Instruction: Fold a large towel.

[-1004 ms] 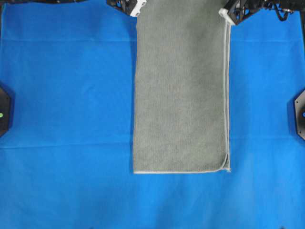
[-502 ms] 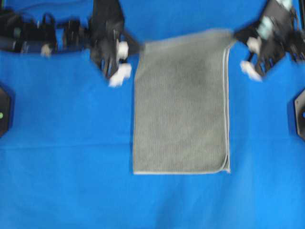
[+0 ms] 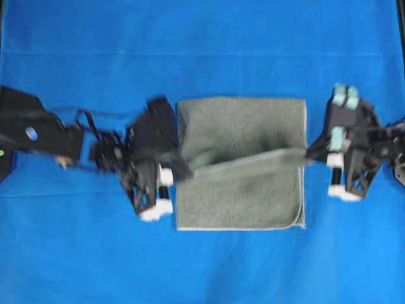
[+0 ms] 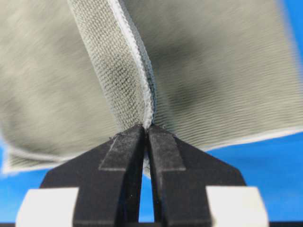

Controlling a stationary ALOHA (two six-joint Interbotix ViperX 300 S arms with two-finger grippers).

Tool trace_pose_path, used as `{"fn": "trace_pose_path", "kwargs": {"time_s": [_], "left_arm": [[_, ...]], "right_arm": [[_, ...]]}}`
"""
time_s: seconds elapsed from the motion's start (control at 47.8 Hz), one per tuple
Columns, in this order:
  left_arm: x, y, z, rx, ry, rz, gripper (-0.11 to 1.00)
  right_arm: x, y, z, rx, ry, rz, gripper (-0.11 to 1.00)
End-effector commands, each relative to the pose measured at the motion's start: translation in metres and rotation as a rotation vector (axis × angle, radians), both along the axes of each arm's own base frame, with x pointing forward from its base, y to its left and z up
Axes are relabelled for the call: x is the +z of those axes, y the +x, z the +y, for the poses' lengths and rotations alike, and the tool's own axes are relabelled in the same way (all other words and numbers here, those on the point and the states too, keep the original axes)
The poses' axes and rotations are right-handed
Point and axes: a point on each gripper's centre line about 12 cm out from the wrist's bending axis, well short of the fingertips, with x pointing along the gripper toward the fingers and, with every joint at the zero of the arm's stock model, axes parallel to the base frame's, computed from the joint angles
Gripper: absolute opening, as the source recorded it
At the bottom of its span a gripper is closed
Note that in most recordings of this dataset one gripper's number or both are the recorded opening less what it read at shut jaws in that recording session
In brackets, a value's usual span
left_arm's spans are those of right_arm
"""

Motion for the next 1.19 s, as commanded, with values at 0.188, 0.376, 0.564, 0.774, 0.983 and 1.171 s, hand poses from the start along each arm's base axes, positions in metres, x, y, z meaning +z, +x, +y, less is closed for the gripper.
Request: {"fn": "trace_pose_path", "kwargs": {"time_s": [0.188,0.376,0.564,0.774,0.983,1.171], "left_arm": [[-0.017,0.016,-0.061,-0.085,-0.029,0.118,0.03],[-0.03,0.021,-0.068,-0.093,-0.024,0.147,0.03],[-0.036,0.023,-0.064,-0.084,-0.02,0.158,0.03],[-0.037,0.025,-0.059,-0.08,-0.014,0.15,0.04],[-0.031,0.025,-0.059,-0.084,-0.012,0.143,0.57],[0.0,0.016,-0.059,-0.096,-0.014,0.114,0.77]], "right_arm": [[-0.015,0.019,0.045,0.095,0.076,0.036,0.03],[-0.031,0.026,0.054,0.102,0.122,0.02,0.03],[-0.04,0.029,0.056,0.105,0.124,0.029,0.03],[-0.041,0.034,0.059,0.108,0.129,0.025,0.05],[-0.027,0.039,0.079,0.173,0.138,-0.015,0.59],[0.011,0.04,0.097,0.227,0.142,-0.061,0.57]]}}
